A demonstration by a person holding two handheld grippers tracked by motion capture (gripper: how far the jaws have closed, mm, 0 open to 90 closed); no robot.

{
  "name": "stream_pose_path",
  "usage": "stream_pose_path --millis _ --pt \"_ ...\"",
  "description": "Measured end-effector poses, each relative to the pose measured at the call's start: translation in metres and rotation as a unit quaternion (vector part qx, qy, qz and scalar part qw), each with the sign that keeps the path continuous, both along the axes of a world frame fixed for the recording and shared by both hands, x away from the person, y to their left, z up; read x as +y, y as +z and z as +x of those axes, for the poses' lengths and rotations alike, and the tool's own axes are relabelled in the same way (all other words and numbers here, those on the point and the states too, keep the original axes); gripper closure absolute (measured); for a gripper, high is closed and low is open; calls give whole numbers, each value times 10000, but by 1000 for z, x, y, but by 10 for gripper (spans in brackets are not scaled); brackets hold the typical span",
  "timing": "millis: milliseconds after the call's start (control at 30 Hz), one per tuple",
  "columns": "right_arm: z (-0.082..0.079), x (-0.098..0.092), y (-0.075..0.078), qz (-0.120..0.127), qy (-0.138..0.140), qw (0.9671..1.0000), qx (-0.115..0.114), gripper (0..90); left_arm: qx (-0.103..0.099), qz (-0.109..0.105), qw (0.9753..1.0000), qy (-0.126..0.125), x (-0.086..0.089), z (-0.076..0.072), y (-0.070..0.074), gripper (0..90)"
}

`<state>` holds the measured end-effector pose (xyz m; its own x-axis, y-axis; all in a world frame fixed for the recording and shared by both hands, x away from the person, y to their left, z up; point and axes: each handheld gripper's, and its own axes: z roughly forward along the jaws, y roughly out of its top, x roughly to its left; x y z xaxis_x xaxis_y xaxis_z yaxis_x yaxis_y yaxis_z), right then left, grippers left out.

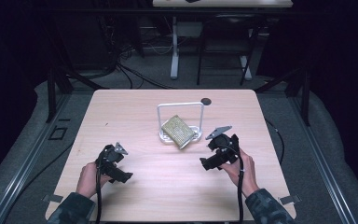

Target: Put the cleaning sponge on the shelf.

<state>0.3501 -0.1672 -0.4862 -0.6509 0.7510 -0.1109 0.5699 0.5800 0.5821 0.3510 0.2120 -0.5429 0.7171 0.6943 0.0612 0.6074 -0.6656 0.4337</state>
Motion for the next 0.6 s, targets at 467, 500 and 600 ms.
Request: stream_pose_path --millis 467,500,600 --pt "-29 -31 -37 -322 -182 9984 432 0 -13 -6 10000 -6 1 1 0 95" --pt "-29 -31 -39 -302 -176 9983 473 0 -11 -7 10000 -4 1 1 0 95" --pt "-29 -30 -41 -381 -151 9980 476 0 -11 -5 10000 -10 1 1 0 95"
